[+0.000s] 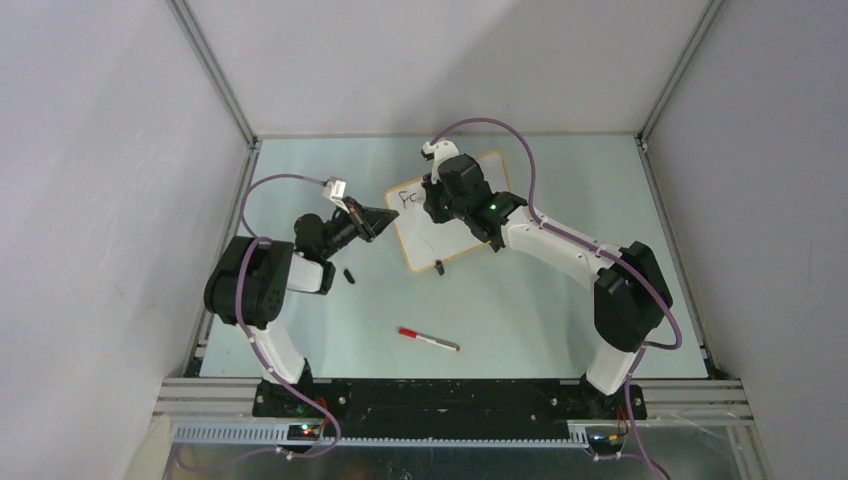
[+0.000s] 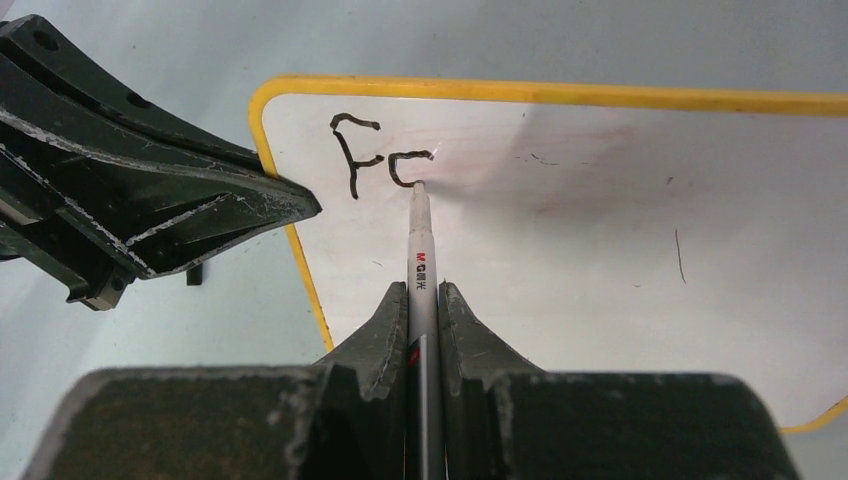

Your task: Write a sentence on the whiteboard

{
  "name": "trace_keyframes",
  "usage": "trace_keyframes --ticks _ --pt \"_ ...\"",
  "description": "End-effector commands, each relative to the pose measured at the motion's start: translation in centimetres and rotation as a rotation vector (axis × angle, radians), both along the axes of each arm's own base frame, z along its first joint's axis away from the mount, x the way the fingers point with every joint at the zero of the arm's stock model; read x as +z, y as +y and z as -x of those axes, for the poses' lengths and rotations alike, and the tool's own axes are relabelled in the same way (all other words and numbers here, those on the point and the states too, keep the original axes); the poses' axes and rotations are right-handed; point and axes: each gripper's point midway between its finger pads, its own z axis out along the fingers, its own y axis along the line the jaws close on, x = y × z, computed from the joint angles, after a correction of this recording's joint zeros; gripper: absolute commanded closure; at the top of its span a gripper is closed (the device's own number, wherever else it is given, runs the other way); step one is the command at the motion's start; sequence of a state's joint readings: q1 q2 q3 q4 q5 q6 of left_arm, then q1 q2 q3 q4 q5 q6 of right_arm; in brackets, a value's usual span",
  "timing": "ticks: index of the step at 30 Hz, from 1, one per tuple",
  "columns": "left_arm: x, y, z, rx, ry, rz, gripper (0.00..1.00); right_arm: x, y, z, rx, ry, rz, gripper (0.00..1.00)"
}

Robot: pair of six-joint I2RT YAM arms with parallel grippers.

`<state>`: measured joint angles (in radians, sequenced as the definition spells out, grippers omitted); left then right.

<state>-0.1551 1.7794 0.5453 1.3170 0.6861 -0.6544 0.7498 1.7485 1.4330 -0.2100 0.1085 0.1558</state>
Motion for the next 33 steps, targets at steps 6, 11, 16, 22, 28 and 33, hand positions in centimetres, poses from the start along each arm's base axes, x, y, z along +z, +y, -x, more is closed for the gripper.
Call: trace_keyframes --ticks 6,11,16,22,28,33 --pt "0.8 -0.1 0.0 -0.004 -0.084 -0.052 1.0 2.6 0.2 -2.2 -0.053 -0.078 -0.04 1.0" --pt "0.8 -0.1 0.0 -0.003 -0.084 -0.052 1.0 2.9 0.1 -2.3 -0.059 -0.083 -0.045 1.0" --pt "0.8 -0.1 -0.1 -0.003 -0.082 -0.052 1.0 2.9 0.1 -2.4 -0.058 -0.086 -0.046 1.0" --pt "0.8 -0.2 -0.1 -0.004 -0.082 -0.053 1.0 2.6 0.2 -2.1 -0.048 -0.073 -0.043 1.0" --pt "0.8 -0.2 -0.1 -0.005 -0.082 -0.053 1.0 2.1 0.2 -1.8 -0.045 -0.059 -0.027 1.0" --pt "0.8 -0.2 -0.1 -0.005 -0.084 -0.054 1.0 1.8 0.1 -1.5 -0.043 -0.045 -0.015 1.0"
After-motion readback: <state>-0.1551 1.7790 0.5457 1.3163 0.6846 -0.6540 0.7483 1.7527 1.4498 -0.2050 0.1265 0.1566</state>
